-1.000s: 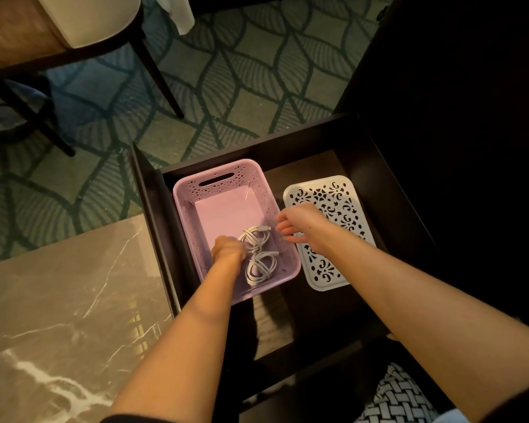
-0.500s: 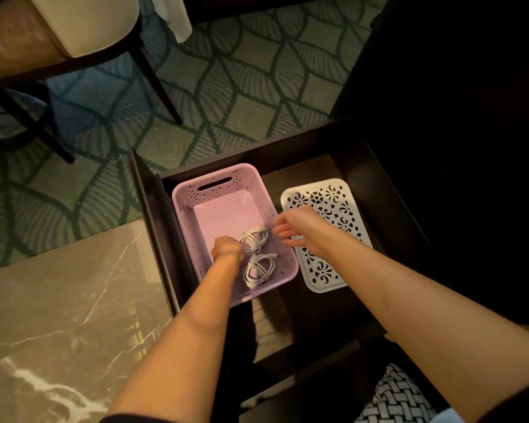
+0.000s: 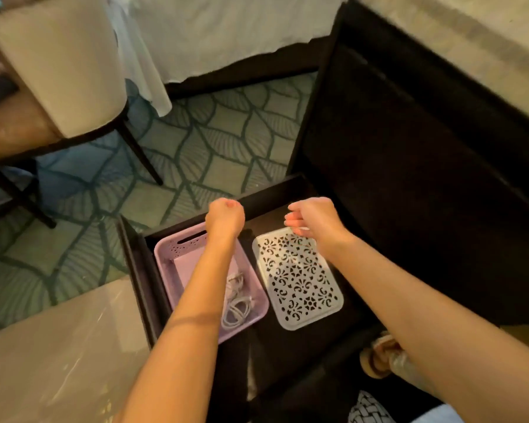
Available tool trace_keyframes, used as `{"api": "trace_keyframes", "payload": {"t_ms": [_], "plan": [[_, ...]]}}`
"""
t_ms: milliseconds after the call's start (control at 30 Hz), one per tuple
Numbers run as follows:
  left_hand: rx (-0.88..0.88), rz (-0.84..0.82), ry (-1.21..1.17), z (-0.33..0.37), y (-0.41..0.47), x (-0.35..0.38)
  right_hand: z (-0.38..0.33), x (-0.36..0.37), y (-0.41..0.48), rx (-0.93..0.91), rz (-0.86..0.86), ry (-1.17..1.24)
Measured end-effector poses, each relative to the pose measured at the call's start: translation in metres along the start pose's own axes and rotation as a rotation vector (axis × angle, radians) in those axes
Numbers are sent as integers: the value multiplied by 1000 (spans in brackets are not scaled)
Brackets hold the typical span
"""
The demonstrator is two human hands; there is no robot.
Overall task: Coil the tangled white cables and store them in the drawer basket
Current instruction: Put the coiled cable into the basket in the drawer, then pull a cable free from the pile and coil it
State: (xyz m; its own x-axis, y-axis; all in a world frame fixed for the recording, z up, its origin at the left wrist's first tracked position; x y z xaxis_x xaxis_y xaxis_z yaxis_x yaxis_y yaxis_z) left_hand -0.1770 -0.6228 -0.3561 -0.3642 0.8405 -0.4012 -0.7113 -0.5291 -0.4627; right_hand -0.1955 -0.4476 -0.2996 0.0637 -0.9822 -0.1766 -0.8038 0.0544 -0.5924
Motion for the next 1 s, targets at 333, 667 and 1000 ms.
{"api": "trace_keyframes", "payload": {"t_ms": [333,667,1000], "plan": [[614,-66,-96,239,-153,-3,-149,-118,-133,-478,121,189],[957,-248,-24,328,-321,63,-174,-285,-235,-704,370,343],[1225,-581,183,332,-494,218,-87,-468,-311,-663,673,519]]}}
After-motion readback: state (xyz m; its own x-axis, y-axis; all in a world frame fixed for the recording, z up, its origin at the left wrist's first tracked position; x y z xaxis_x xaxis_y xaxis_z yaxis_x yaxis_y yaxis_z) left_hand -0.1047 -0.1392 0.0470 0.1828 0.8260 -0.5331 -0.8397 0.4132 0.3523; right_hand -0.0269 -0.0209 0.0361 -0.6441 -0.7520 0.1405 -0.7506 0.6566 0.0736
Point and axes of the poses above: each hand's wrist, its own y-axis towards the middle knuckle, its own x-axis out of the palm, z = x × y, the point moved 7 cm from there along y, towards the middle knuckle, and after that the axes turned 4 degrees about y, right-handed, at the moved point
